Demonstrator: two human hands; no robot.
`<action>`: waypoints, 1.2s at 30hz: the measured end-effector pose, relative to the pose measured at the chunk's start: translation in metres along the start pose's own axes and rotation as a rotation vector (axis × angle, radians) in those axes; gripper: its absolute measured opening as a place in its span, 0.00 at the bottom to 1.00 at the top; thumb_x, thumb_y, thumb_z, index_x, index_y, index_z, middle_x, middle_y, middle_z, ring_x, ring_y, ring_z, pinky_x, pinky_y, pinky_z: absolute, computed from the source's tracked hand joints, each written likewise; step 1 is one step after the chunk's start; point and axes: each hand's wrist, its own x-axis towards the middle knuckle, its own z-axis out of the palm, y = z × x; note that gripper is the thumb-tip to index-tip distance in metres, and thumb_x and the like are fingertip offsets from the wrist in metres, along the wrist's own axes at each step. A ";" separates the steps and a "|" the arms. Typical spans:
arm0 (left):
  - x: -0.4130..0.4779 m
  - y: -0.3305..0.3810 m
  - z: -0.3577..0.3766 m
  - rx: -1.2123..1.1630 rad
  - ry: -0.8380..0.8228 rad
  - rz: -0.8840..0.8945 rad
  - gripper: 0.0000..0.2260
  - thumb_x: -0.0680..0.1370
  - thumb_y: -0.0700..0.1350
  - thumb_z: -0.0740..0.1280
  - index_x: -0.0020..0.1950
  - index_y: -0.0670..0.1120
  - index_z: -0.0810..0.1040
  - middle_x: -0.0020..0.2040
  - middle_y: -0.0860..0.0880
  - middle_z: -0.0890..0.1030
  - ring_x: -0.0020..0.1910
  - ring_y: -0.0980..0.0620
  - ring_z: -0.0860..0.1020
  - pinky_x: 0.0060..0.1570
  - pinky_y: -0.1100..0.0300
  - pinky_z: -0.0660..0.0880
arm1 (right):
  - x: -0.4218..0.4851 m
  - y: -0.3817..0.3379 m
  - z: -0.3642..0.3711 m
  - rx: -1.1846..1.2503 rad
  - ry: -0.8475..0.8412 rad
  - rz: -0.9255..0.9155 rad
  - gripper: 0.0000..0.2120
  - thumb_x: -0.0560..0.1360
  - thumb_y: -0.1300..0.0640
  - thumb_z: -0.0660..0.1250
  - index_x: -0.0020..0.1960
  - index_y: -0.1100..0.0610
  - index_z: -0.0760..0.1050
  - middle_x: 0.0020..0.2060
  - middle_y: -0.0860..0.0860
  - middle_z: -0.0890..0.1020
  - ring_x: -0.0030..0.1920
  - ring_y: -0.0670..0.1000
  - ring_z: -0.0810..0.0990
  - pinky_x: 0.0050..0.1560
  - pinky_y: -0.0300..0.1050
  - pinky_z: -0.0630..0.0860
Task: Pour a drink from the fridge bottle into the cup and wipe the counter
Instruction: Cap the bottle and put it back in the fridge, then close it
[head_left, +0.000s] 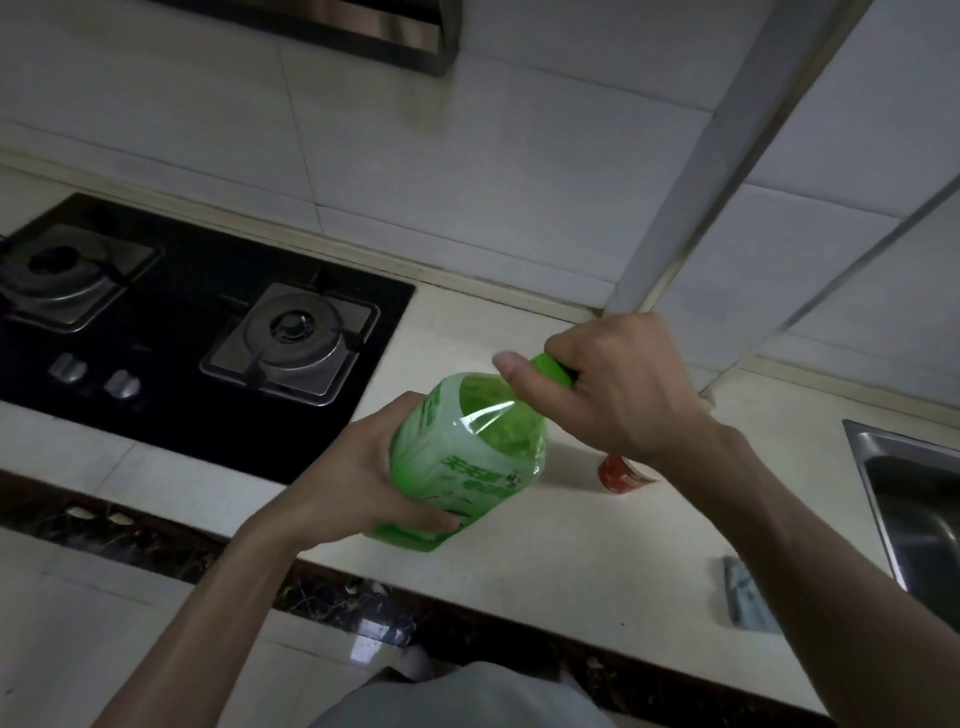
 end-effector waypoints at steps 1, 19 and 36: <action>0.001 0.002 0.002 0.003 0.023 0.007 0.35 0.60 0.39 0.85 0.62 0.55 0.76 0.55 0.52 0.83 0.55 0.55 0.83 0.55 0.48 0.82 | 0.001 -0.003 0.004 0.037 0.024 0.118 0.30 0.77 0.36 0.53 0.22 0.53 0.57 0.17 0.45 0.57 0.18 0.47 0.56 0.26 0.38 0.56; 0.010 0.019 -0.004 0.071 0.118 0.107 0.35 0.59 0.43 0.85 0.62 0.55 0.75 0.54 0.56 0.82 0.55 0.59 0.81 0.55 0.55 0.82 | 0.028 0.000 -0.003 -0.044 0.233 0.063 0.26 0.76 0.49 0.56 0.21 0.56 0.58 0.17 0.48 0.55 0.18 0.52 0.57 0.29 0.38 0.51; 0.015 0.016 -0.016 -0.037 -0.085 0.093 0.38 0.60 0.34 0.83 0.66 0.49 0.74 0.58 0.50 0.83 0.57 0.53 0.83 0.55 0.54 0.82 | 0.033 -0.008 -0.009 -0.070 0.276 -0.099 0.25 0.76 0.50 0.57 0.22 0.55 0.58 0.18 0.48 0.58 0.19 0.53 0.57 0.31 0.39 0.51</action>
